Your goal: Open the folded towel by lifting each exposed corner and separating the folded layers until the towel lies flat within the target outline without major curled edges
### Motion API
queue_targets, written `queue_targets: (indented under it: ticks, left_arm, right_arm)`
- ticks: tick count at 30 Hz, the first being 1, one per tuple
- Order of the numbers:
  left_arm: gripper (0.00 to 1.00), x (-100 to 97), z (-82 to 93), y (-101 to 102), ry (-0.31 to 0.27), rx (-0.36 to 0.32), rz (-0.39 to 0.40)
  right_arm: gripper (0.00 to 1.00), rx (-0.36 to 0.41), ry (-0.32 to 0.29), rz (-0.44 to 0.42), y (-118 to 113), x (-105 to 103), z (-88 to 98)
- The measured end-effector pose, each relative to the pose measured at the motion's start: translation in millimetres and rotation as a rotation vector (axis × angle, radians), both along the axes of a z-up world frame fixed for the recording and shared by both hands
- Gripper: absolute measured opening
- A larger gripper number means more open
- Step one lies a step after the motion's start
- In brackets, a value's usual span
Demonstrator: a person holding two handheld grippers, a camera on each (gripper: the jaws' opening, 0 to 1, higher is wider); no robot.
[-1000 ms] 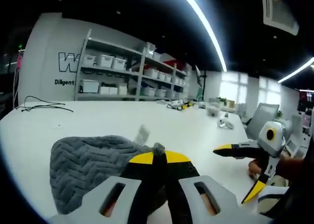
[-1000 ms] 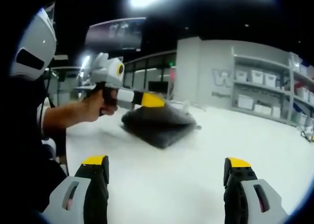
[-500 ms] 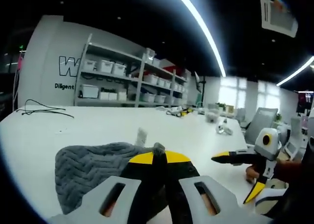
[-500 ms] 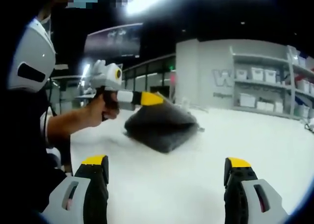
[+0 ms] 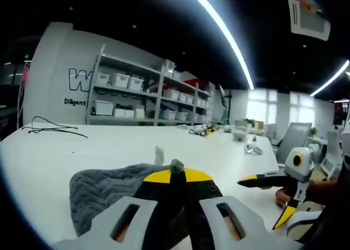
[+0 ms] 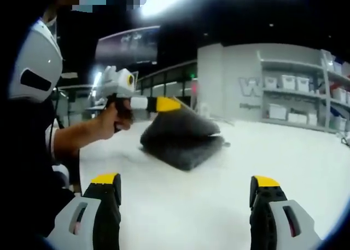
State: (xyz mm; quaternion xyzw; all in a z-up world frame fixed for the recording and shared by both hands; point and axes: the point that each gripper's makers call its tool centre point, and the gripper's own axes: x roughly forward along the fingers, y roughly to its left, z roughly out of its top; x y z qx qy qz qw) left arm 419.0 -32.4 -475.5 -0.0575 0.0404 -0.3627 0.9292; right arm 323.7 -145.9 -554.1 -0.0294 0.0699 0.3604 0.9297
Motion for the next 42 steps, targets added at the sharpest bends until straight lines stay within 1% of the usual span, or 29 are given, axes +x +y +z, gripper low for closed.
queue_targets:
  ticks: [7,9,13,21,32,40,42]
  left_arm:
    - [0.05,-2.4,4.3,11,-0.021,0.011,0.032]
    - [0.05,-3.4,7.0,13,-0.017,0.013,0.037]
    - [0.05,-3.5,12.0,18,-0.04,0.031,0.058]
    - [0.05,-3.1,16.4,26,-0.056,0.027,0.082]
    - [0.05,-2.2,15.4,32,-0.058,0.026,0.098]
    - [0.05,-2.3,13.7,36,-0.066,0.045,0.112]
    - [0.05,-2.2,13.4,39,-0.064,0.045,0.119]
  right_arm:
    - [1.0,-0.006,0.003,0.006,2,0,-1.6]
    - [1.0,-0.012,0.003,0.008,3,0,-2.3]
    - [1.0,-0.014,0.005,0.009,4,-1,-3.7]
    - [1.0,-0.023,0.002,0.011,6,-1,-3.9]
    - [1.0,-0.028,-0.001,0.012,7,-1,-4.5]
    - [1.0,-0.035,0.0,0.015,7,1,-5.5]
    - [1.0,-0.012,-0.001,0.016,7,1,-2.0]
